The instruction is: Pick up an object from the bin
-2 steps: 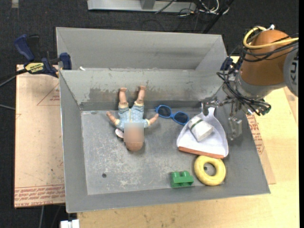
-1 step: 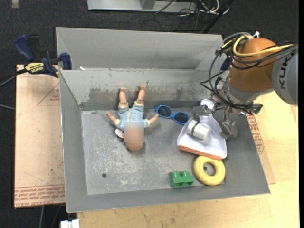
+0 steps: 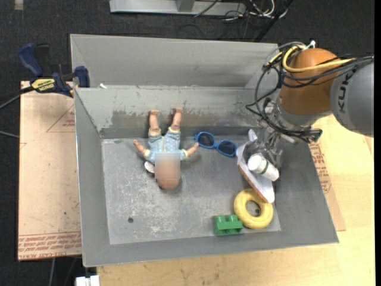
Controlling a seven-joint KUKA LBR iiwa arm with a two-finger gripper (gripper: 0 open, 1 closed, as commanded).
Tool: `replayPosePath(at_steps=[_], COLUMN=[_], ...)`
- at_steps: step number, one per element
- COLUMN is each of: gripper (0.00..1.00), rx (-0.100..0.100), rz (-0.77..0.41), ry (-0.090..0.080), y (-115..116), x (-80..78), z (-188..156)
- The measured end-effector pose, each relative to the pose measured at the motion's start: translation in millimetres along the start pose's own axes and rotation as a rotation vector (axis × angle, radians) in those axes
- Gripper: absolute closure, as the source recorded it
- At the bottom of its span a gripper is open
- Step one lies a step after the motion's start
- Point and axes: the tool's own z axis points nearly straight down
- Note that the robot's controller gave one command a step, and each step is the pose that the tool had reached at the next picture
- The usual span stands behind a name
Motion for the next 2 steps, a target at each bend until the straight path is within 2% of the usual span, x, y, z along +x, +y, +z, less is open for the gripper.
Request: replayPosePath(at_steps=[2], gripper=[1.0], rx=[0.0], rz=[0.001], ry=[-0.002], y=[1.0], x=[0.4], z=[-4.0])
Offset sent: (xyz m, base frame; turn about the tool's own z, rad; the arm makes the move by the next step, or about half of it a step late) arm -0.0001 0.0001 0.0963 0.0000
